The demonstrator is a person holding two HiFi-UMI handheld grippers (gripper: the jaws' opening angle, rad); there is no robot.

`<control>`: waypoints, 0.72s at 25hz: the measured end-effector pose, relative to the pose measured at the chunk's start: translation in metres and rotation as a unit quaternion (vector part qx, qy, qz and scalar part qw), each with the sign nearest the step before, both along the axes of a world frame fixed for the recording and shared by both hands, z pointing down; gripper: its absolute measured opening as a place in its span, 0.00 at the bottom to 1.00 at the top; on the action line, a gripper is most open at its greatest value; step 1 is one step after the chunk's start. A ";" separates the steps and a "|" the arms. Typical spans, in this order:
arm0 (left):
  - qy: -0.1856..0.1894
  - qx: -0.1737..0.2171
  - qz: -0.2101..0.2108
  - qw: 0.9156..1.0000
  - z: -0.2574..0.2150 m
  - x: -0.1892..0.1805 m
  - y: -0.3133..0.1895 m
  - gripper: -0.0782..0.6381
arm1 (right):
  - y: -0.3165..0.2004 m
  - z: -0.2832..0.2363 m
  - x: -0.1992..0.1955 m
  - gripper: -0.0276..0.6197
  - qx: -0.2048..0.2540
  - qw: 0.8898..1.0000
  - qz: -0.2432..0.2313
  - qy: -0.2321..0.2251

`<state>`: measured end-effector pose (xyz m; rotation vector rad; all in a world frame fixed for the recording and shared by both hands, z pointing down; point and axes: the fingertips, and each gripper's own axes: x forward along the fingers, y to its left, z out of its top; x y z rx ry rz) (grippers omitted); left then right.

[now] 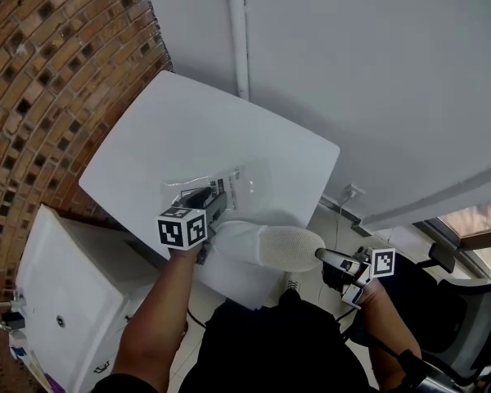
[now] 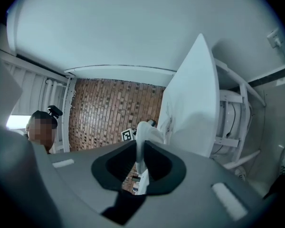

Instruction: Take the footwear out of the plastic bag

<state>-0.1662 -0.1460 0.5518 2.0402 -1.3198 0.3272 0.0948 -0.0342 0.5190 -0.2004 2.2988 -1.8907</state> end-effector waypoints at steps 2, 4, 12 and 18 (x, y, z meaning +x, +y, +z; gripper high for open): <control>-0.001 0.003 -0.008 1.000 -0.010 -0.012 0.021 0.32 | 0.003 0.005 -0.019 0.13 -0.005 1.000 -0.020 0.001; -0.003 0.001 -0.011 1.000 -0.015 -0.021 0.046 0.29 | 0.004 0.012 -0.038 0.13 -0.010 0.999 -0.033 0.006; 0.014 -0.044 -0.020 0.999 -0.004 -0.024 0.131 0.20 | 0.003 0.052 -0.082 0.14 -0.032 0.994 -0.059 0.086; 0.032 -0.045 -0.010 0.998 -0.006 -0.014 0.145 0.19 | 0.008 0.091 -0.072 0.17 0.006 0.961 -0.068 0.269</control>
